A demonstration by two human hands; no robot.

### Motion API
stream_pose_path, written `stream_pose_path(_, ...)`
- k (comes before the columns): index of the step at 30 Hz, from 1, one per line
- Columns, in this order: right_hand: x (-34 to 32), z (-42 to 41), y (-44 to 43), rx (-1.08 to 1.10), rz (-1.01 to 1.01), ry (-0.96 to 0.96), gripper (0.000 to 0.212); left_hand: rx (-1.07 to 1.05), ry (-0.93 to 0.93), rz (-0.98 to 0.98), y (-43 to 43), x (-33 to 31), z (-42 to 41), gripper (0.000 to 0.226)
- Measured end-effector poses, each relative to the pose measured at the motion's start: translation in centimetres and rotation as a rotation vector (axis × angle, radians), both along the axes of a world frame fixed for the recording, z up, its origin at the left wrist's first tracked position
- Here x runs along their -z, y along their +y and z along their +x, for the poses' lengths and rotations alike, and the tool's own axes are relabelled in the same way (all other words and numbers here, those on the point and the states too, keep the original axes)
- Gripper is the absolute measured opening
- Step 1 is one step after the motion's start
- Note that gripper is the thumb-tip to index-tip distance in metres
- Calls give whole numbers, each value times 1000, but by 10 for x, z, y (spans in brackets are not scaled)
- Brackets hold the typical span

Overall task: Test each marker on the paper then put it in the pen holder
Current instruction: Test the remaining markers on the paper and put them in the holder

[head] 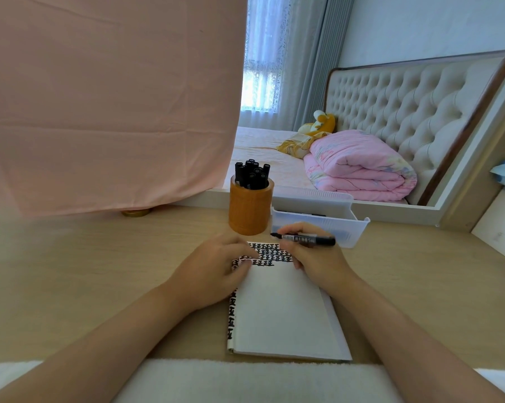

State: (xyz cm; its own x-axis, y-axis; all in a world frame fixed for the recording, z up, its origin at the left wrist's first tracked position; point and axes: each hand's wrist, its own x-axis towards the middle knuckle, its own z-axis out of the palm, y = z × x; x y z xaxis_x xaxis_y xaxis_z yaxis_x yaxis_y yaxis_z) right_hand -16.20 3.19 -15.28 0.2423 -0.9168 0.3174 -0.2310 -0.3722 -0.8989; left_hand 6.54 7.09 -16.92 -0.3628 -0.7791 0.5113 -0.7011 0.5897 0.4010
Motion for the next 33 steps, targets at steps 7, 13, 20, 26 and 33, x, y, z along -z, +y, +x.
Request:
stream_pose_path(7,-2,3,-3,-100,54,-14,50,-325,-57,27,-18,8,22,36)
stream_pose_path(13,-14,8,3,-190,186,-108,42,-391,-127,129,-23,13,30,24)
stream_pose_path(20,-11,8,3,-2,-126,387,35,-280,31,44,-15,1,25,20)
stream_pose_path(26,-5,7,8,69,-322,630,24,-150,61,34,-9,-3,18,24)
stream_pose_path(33,-6,10,10,62,-391,647,19,-99,50,36,-7,-5,16,23)
